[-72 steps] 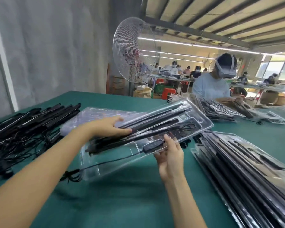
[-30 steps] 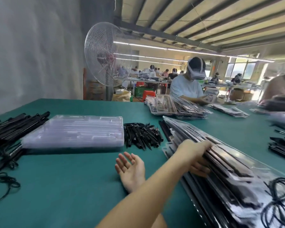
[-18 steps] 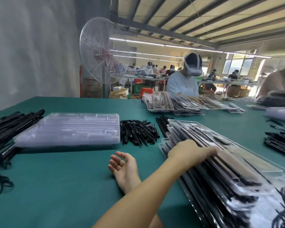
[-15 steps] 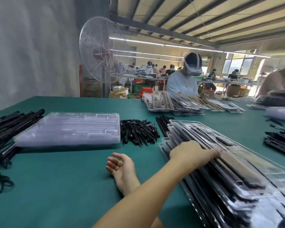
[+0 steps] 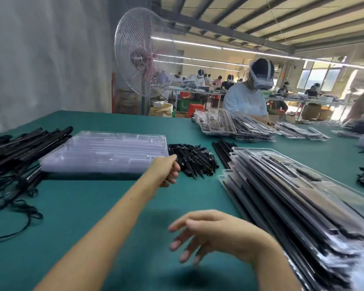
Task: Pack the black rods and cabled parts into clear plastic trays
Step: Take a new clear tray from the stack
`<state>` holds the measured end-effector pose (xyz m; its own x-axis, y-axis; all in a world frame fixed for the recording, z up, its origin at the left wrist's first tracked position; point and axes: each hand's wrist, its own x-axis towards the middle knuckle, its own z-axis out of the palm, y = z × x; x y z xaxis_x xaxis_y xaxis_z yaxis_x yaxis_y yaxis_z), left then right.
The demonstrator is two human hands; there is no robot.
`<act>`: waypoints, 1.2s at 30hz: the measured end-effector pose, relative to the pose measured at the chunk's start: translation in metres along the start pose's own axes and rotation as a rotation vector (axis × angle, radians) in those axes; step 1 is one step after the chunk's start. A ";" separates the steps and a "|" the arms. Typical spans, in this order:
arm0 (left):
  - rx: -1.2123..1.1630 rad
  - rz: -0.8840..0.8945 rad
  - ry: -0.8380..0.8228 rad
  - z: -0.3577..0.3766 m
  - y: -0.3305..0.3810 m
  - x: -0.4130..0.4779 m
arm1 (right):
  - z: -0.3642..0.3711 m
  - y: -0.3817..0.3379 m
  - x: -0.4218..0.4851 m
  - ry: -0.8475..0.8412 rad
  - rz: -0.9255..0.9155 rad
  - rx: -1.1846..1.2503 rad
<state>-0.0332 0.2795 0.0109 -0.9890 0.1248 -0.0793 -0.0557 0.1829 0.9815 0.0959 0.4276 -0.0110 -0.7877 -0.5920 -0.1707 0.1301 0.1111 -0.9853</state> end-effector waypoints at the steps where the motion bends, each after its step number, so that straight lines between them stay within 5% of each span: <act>1: -0.009 -0.008 0.104 -0.021 -0.011 0.007 | -0.006 0.000 -0.008 0.000 -0.113 0.133; 4: 0.177 0.025 0.369 -0.076 -0.048 0.027 | -0.018 -0.010 -0.017 0.189 -0.546 0.800; 6: 0.481 0.131 0.505 -0.100 -0.069 0.033 | -0.020 -0.014 0.007 0.389 -0.573 1.000; 9: 0.823 0.338 0.536 -0.111 -0.080 0.038 | -0.019 -0.016 0.076 0.721 -0.144 0.602; 11: 0.929 0.432 0.442 -0.112 -0.082 0.045 | -0.013 -0.007 0.122 0.778 0.013 0.345; 16: 0.844 0.540 0.384 -0.107 -0.079 0.056 | -0.030 0.016 0.188 1.051 -0.105 -0.003; 22: 0.877 0.422 0.324 -0.113 -0.063 0.084 | -0.062 0.015 0.213 0.994 -0.241 -0.451; 36: 0.712 0.203 0.201 -0.117 -0.046 0.096 | -0.077 0.025 0.217 0.937 -0.281 -0.061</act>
<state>-0.1413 0.1685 -0.0217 -0.9801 0.0562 0.1904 0.1643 0.7680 0.6190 -0.1184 0.3634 -0.0721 -0.9480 0.2671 0.1729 -0.1455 0.1194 -0.9821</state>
